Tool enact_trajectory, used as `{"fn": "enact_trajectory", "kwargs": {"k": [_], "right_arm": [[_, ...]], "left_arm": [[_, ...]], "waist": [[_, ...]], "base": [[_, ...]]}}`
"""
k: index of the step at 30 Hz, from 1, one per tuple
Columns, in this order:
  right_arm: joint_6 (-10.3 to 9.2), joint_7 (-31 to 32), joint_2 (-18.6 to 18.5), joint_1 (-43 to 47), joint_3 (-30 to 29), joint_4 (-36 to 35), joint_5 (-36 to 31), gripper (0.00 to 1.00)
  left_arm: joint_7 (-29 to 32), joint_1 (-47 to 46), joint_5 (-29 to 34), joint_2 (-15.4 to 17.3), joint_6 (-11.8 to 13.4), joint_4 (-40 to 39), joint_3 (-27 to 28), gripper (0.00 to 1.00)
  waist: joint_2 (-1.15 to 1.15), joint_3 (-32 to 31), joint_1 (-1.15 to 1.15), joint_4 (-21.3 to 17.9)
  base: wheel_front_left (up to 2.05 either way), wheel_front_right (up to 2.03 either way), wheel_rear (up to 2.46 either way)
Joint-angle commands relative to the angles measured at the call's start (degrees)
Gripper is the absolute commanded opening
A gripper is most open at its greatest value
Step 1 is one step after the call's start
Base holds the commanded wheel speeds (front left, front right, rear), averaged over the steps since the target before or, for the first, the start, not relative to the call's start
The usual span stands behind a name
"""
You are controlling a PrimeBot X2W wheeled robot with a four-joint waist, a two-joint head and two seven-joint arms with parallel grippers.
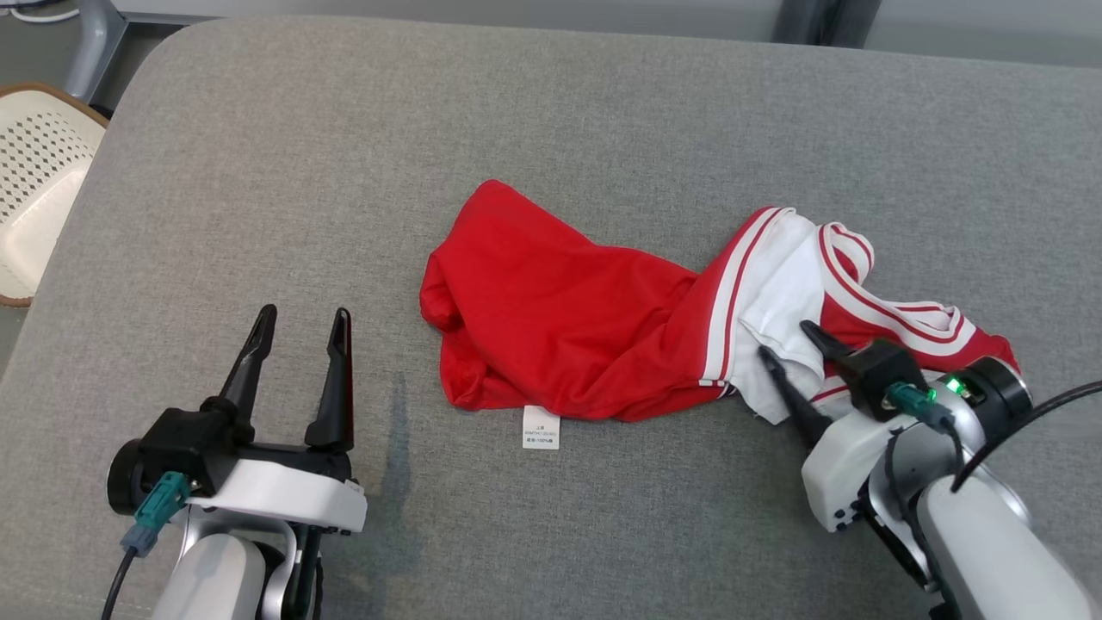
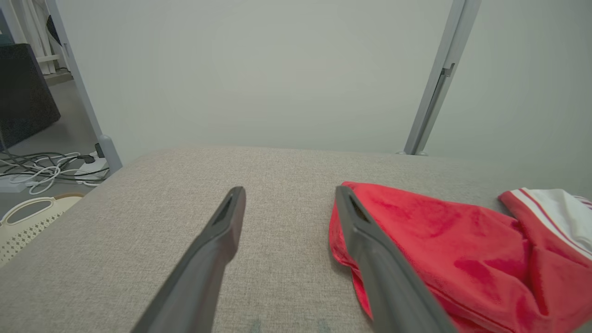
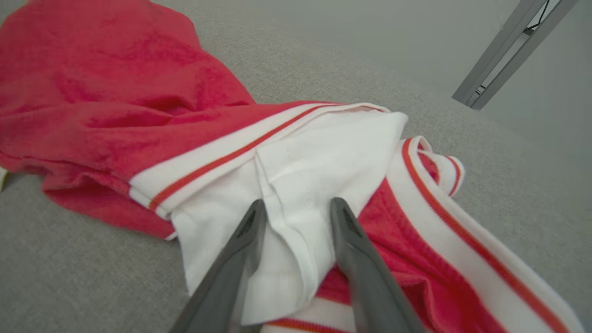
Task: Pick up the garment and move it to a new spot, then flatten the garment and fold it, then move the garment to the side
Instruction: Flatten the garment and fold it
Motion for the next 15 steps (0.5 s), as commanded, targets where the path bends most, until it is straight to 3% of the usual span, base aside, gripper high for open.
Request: {"fn": "enact_trajectory", "kwargs": {"k": [1,8,13,15], "right_arm": [[0.01,-0.71,-0.27,-0.72,-0.57,0.28,0.42,0.0],[0.0,-4.95,2.48,0.98,-7.11,-3.08,2.09,0.0],[0.01,-7.72,5.08,3.32,-14.27,-6.99,3.12,0.0],[0.01,-9.04,6.64,5.33,-20.43,-9.44,3.42,0.0]], "left_arm": [[-0.19,-1.27,0.41,-0.12,-0.16,-0.08,0.54,1.0],[-0.16,-0.62,1.97,-0.16,-0.53,-1.08,2.67,1.0],[-0.17,-0.43,2.43,0.02,-0.88,-1.21,3.16,1.0],[-0.16,-0.39,2.74,0.25,-1.0,-1.24,3.36,1.0]], "waist": [[0.0,0.3,0.0,0.05],[0.0,0.84,0.0,-2.74],[0.0,0.67,0.0,-4.71],[0.0,0.64,0.0,-6.33]], "base": [[0.0,0.0,0.0],[0.0,0.0,0.0],[0.0,0.0,0.0],[0.0,0.0,0.0]]}}
